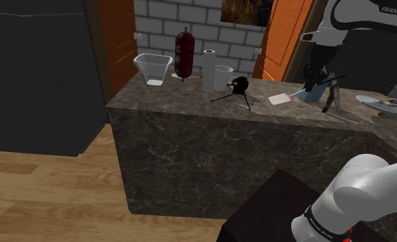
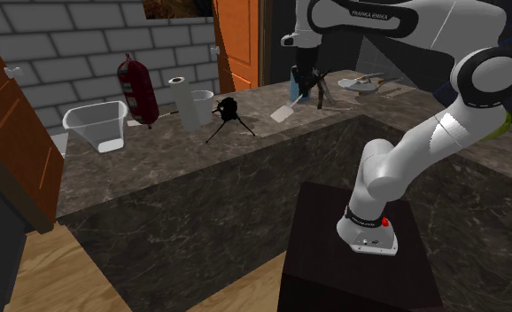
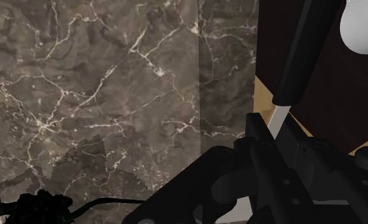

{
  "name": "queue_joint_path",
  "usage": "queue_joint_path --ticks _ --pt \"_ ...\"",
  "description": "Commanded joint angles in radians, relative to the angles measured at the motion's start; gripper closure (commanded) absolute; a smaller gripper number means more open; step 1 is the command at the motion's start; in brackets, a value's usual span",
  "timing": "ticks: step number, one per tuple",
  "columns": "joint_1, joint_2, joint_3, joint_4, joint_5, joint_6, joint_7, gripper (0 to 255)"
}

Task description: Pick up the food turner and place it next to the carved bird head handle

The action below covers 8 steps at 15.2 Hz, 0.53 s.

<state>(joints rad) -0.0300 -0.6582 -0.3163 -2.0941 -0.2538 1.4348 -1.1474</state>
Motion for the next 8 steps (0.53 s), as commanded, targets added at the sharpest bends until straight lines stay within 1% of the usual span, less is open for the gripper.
queue_joint_path --ticks 1,8 --pt "-0.002 -0.011 -0.004 -0.037 -0.004 0.027 0.003 255" --pt "-0.009 -0.039 -0.016 -0.150 -0.018 0.112 0.014 255"
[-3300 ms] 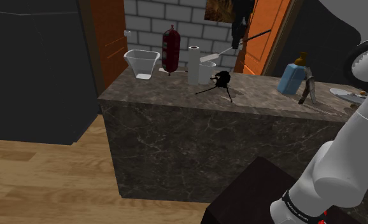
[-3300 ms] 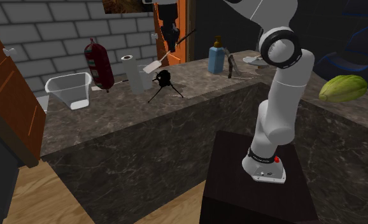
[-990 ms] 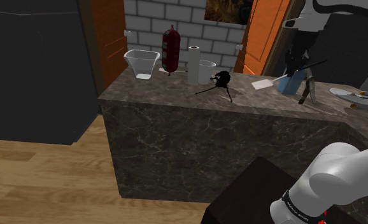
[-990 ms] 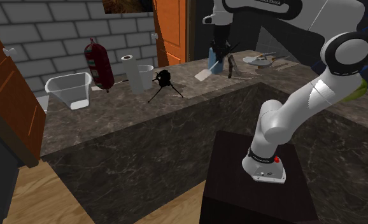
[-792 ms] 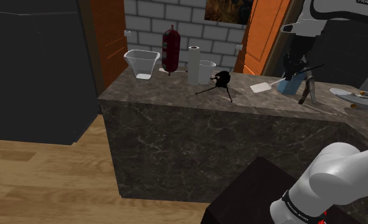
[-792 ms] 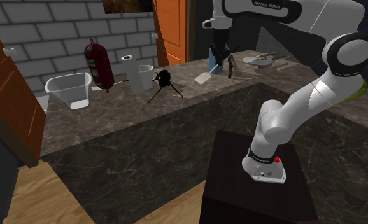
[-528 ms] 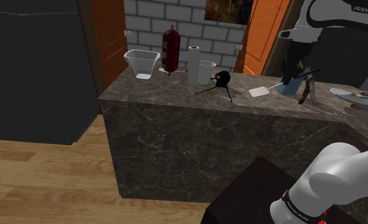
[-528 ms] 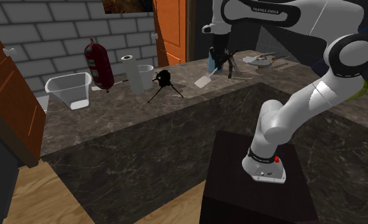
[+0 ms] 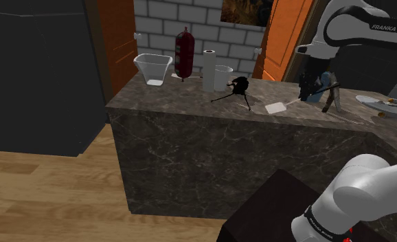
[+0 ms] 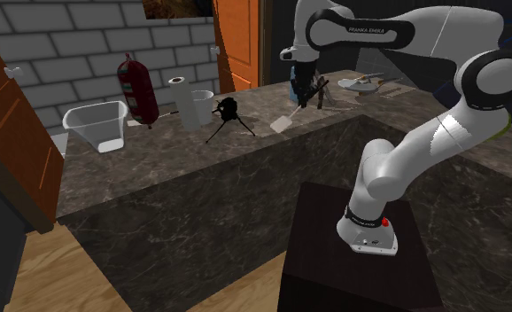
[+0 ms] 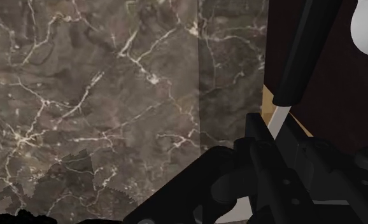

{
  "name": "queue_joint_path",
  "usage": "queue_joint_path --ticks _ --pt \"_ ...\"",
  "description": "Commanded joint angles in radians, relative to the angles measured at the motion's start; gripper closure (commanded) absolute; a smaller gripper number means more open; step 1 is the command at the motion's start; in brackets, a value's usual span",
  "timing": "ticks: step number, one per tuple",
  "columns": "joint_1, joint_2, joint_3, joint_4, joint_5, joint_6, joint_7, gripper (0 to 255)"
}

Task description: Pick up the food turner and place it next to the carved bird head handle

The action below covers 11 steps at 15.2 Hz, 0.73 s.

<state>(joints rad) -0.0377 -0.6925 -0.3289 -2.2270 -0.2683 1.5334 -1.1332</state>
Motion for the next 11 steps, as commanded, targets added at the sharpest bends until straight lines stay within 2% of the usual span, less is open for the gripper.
queue_joint_path --ticks 1,11 --pt "-0.003 -0.007 -0.005 -0.032 -0.005 0.026 0.001 255" --pt "-0.013 -0.028 -0.029 -0.178 -0.028 0.151 0.015 255"
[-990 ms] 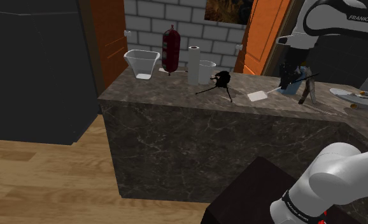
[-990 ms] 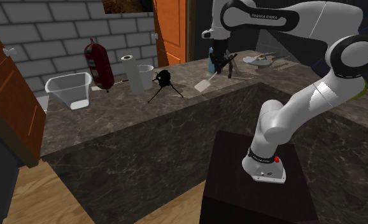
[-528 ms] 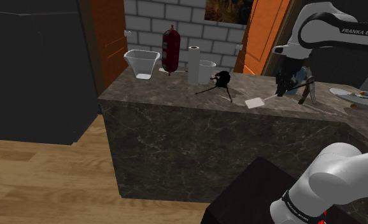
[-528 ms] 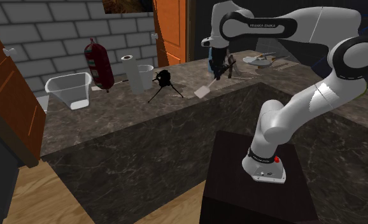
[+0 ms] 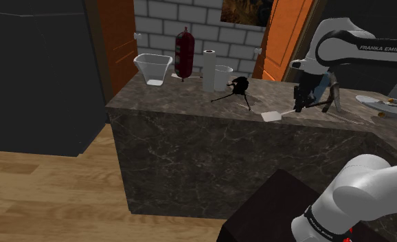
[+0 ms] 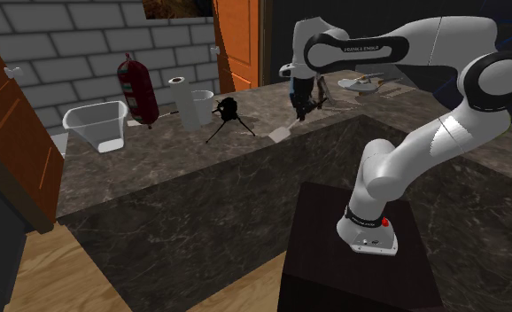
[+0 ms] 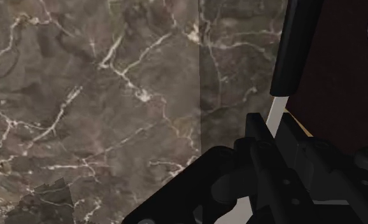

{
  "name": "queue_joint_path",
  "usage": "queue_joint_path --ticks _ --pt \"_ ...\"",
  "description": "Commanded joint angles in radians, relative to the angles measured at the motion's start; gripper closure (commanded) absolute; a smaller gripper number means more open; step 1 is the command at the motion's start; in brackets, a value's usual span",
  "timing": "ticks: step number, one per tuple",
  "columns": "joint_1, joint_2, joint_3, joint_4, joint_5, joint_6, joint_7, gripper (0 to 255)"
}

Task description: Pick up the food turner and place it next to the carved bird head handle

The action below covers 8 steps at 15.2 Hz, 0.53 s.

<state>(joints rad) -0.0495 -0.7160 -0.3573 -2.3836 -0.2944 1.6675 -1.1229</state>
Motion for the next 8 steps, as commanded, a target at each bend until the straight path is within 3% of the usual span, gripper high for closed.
queue_joint_path --ticks 1,8 --pt "-0.002 -0.005 -0.003 -0.035 -0.004 0.030 0.006 255" --pt "-0.007 -0.005 -0.018 -0.104 -0.018 0.098 0.013 255"
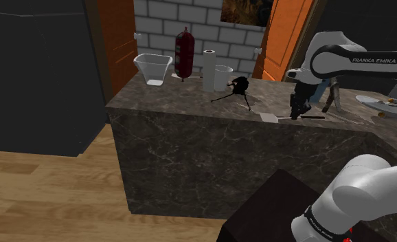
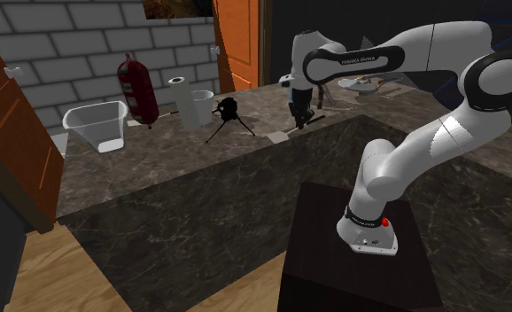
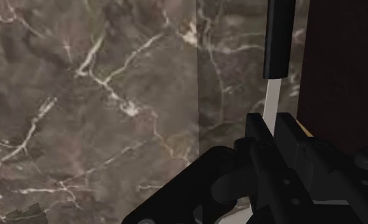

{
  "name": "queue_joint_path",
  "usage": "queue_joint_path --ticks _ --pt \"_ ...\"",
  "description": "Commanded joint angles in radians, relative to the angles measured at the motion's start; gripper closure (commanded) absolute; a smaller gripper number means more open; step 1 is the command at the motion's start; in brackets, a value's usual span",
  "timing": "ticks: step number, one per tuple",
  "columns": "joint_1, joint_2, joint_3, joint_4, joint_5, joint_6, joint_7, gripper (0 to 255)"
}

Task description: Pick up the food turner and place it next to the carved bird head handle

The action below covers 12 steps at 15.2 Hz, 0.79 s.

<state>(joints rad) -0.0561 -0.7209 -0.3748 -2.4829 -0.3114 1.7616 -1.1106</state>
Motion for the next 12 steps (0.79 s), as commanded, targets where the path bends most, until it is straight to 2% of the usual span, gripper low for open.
queue_joint_path --ticks 1,5,6,11,12 --pt "0.000 0.000 0.000 -0.004 -0.001 0.004 0.001 255" --pt "0.000 0.000 0.000 -0.004 -0.001 0.004 0.001 255" --pt "0.000 0.000 0.000 -0.004 -0.001 0.004 0.001 0" --pt "0.000 0.000 0.000 -0.004 -0.001 0.004 0.001 0" --pt "0.003 0.000 0.008 0.028 0.007 -0.028 -0.001 0"
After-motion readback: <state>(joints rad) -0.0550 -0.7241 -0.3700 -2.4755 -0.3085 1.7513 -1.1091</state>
